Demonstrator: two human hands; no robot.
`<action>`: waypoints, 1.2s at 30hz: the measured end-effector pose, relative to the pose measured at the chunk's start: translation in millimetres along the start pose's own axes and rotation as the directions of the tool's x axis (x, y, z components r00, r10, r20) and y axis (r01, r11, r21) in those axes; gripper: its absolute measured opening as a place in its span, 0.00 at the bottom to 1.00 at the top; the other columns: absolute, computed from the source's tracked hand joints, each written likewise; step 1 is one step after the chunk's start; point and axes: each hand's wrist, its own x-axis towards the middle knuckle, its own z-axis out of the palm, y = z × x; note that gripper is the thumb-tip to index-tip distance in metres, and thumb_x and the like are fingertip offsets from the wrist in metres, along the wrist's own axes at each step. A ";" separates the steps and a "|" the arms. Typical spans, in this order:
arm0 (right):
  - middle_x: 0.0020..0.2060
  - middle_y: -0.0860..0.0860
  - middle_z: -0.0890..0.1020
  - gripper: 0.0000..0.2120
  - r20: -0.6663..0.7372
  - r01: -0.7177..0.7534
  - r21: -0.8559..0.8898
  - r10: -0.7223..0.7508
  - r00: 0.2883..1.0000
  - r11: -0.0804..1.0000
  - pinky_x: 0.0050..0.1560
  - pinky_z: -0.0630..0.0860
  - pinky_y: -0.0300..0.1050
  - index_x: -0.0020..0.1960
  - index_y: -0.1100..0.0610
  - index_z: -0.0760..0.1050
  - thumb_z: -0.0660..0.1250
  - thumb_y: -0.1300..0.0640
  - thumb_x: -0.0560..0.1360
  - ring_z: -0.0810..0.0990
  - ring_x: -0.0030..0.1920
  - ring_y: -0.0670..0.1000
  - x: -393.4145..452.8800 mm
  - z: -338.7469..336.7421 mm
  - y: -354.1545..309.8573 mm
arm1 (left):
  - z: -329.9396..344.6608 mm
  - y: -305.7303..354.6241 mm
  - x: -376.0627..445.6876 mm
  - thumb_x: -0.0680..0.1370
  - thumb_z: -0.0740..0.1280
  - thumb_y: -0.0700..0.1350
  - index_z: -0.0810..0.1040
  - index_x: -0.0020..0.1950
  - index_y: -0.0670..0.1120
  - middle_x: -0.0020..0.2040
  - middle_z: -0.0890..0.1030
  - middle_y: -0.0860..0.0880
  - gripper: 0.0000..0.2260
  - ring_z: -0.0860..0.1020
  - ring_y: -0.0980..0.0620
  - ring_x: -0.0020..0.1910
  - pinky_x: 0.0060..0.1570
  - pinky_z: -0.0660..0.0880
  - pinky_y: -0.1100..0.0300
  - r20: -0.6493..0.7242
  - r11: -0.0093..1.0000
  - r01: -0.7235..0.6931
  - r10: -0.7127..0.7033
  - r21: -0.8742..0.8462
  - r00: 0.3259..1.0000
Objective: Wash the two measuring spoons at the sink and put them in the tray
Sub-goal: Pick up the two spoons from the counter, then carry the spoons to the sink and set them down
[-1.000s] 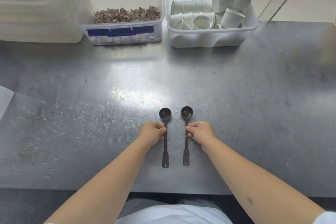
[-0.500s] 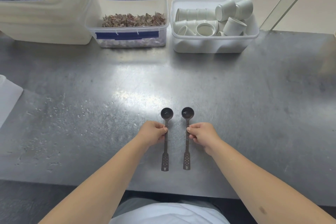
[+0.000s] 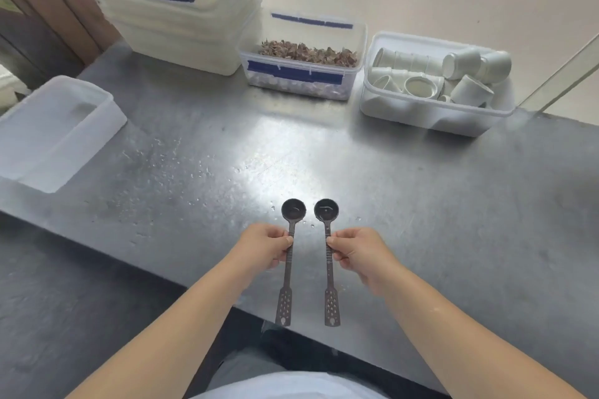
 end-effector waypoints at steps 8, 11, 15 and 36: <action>0.30 0.53 0.79 0.03 0.230 0.065 -0.137 -0.032 0.973 0.988 0.29 0.71 0.37 0.42 0.63 0.81 0.71 0.64 0.74 0.75 0.27 0.46 -29.4 60.7 -21.6 | -39.5 -36.4 -63.8 0.76 0.68 0.41 0.83 0.44 0.43 0.35 0.83 0.50 0.05 0.77 0.58 0.29 0.40 0.76 0.58 -0.226 0.983 -0.002 -0.040 -0.183 0.973; 0.27 0.50 0.80 0.06 0.305 0.086 -0.198 -0.022 0.952 0.976 0.30 0.72 0.38 0.38 0.59 0.80 0.71 0.64 0.74 0.75 0.26 0.46 -42.2 93.0 -23.4 | -58.0 -53.0 -90.2 0.76 0.69 0.41 0.83 0.43 0.42 0.33 0.82 0.49 0.05 0.75 0.56 0.28 0.35 0.73 0.61 -0.296 0.959 0.002 -0.090 -0.285 0.951; 0.26 0.49 0.79 0.07 0.403 0.133 -0.282 -0.009 0.915 0.950 0.31 0.73 0.38 0.37 0.59 0.80 0.71 0.63 0.74 0.75 0.26 0.46 -62.2 144.3 -20.8 | -90.0 -82.8 -130.5 0.76 0.68 0.39 0.81 0.41 0.41 0.31 0.78 0.48 0.06 0.73 0.56 0.27 0.31 0.69 0.62 -0.379 0.924 -0.055 -0.100 -0.379 0.920; 0.25 0.51 0.73 0.15 0.789 0.361 -0.536 0.300 0.537 0.763 0.27 0.65 0.36 0.30 0.55 0.79 0.69 0.65 0.74 0.71 0.26 0.48 -236.5 515.0 105.1 | -268.2 -337.1 -406.2 0.75 0.68 0.40 0.78 0.35 0.46 0.30 0.78 0.50 0.08 0.73 0.58 0.25 0.27 0.68 0.65 -0.721 0.688 -0.335 -0.399 -0.644 0.567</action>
